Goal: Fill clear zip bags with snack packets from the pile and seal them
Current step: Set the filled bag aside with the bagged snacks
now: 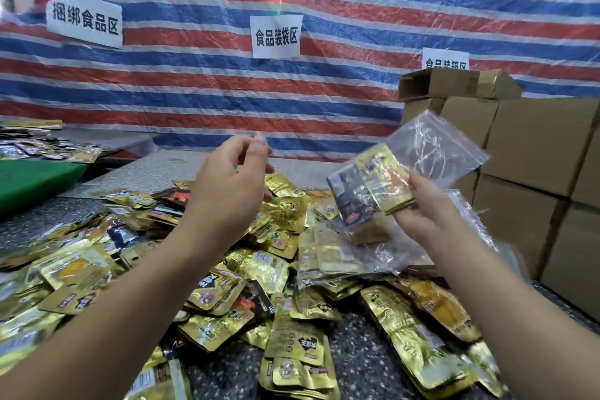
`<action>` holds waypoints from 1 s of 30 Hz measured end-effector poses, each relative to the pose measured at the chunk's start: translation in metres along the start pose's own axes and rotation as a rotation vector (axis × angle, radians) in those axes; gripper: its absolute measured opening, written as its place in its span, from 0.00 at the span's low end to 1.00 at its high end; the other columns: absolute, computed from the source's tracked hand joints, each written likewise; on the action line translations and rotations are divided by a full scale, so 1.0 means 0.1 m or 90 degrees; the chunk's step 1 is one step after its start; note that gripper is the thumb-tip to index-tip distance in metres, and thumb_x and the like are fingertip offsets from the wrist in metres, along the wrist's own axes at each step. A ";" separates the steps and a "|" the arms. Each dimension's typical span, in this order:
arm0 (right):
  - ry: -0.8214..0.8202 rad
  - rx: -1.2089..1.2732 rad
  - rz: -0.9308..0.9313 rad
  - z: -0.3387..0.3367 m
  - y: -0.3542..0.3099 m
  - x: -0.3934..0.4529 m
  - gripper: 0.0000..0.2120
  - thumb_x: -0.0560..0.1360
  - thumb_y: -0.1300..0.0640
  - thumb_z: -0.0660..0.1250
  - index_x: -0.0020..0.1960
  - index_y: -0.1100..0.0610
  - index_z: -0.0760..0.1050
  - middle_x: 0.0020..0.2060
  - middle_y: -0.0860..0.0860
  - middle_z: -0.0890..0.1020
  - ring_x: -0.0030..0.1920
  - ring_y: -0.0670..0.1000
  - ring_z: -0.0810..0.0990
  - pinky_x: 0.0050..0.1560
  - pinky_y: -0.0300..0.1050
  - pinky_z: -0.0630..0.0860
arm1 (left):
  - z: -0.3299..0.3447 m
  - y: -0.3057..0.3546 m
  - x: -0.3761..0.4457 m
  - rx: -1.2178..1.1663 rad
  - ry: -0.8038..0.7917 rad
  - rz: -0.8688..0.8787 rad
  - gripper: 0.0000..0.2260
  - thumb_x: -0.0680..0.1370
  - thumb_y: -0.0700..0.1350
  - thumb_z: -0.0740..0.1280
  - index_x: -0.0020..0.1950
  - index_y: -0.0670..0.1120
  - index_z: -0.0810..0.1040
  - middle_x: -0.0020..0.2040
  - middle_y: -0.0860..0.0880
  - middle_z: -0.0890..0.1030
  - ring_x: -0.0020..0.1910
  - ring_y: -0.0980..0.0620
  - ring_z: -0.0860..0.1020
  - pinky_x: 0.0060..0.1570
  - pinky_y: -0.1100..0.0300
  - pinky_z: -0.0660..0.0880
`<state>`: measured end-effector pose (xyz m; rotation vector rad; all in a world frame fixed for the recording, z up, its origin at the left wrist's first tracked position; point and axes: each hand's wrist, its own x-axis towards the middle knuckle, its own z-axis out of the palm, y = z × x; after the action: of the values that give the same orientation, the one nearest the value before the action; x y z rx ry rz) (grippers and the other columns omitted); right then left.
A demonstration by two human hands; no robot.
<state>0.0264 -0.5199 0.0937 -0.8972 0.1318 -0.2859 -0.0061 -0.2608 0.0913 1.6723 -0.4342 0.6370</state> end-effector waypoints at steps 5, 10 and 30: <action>0.150 -0.175 -0.020 -0.30 0.06 0.18 0.13 0.84 0.61 0.51 0.43 0.56 0.68 0.51 0.56 0.77 0.72 0.60 0.70 0.68 0.53 0.71 | 0.01 0.03 -0.02 0.001 -0.017 0.013 0.12 0.83 0.55 0.56 0.49 0.52 0.76 0.44 0.50 0.80 0.30 0.57 0.78 0.34 0.57 0.73; 0.280 -0.131 -0.105 -0.18 0.02 0.26 0.18 0.76 0.70 0.60 0.64 0.65 0.71 0.58 0.61 0.80 0.58 0.60 0.81 0.62 0.62 0.76 | 0.01 0.00 -0.01 0.012 -0.034 0.009 0.09 0.83 0.53 0.58 0.50 0.53 0.75 0.42 0.54 0.80 0.30 0.59 0.78 0.32 0.61 0.73; 0.091 -1.263 -0.147 -0.55 0.40 0.57 0.41 0.70 0.22 0.39 0.79 0.38 0.45 0.81 0.48 0.51 0.78 0.62 0.54 0.69 0.78 0.49 | 0.09 0.00 -0.11 0.117 -0.141 0.053 0.06 0.82 0.51 0.60 0.47 0.58 0.74 0.44 0.56 0.80 0.35 0.60 0.78 0.36 0.64 0.74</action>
<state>0.0756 -0.5549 0.0281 -2.8719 0.4752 -0.3942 -0.0133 -0.2706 0.0835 1.9170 -0.6228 0.5675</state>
